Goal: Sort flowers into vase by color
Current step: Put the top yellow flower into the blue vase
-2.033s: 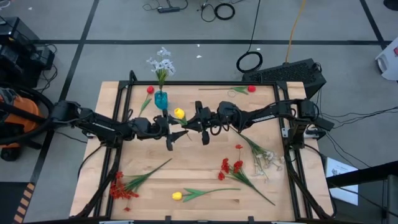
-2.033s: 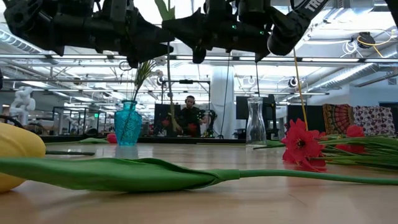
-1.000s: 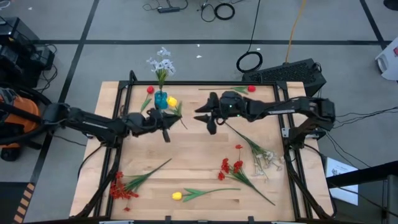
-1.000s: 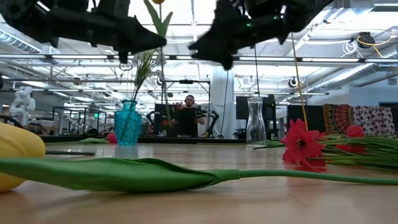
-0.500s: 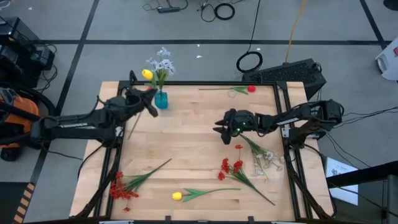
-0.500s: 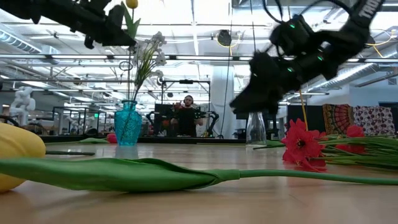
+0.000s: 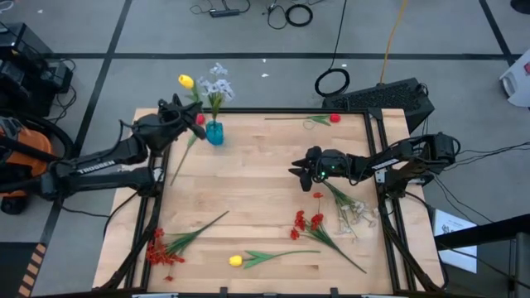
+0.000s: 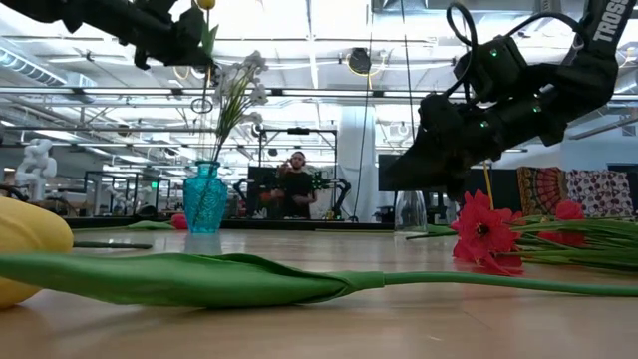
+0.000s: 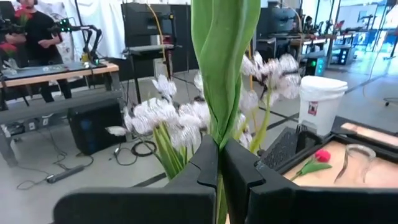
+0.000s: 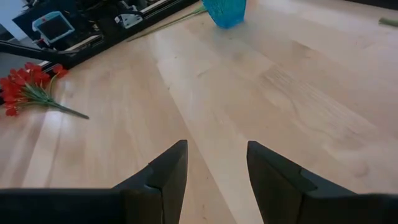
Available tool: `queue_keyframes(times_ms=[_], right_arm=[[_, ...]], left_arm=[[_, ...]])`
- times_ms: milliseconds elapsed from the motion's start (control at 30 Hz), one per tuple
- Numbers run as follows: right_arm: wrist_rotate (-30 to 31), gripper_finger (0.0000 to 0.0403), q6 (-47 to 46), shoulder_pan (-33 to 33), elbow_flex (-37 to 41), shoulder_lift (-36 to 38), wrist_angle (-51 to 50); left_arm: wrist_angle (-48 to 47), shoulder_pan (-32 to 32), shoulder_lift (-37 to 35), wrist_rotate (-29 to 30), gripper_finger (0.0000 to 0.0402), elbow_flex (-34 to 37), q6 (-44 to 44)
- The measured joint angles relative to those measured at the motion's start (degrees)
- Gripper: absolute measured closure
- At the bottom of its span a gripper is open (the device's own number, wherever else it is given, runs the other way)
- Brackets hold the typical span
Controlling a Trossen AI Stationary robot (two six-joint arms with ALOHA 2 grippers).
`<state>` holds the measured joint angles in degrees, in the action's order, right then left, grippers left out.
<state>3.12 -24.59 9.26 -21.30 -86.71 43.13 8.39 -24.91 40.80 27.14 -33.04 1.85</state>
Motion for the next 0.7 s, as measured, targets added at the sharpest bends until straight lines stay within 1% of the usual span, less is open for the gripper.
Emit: queue_keyframes(times_ms=[267,500,567,700], right_arm=[[0.2,0.0245,0.3,0.0,0.0,0.0,0.0],[0.2,0.0245,0.4,0.0,0.0,0.0,0.0],[0.2,0.0245,0.4,0.0,0.0,0.0,0.0],[0.2,0.0245,0.3,0.0,0.0,0.0,0.0]], left_arm=[[0.1,-0.2,0.4,-2.0,0.0396,-0.7,-1.5],[-0.4,-0.2,4.5,-2.9,0.0396,0.7,-3.1],[-0.2,-0.2,5.6,-2.2,0.0396,1.7,-4.0],[2.2,-0.3,6.3,1.5,0.0396,3.9,-5.3]])
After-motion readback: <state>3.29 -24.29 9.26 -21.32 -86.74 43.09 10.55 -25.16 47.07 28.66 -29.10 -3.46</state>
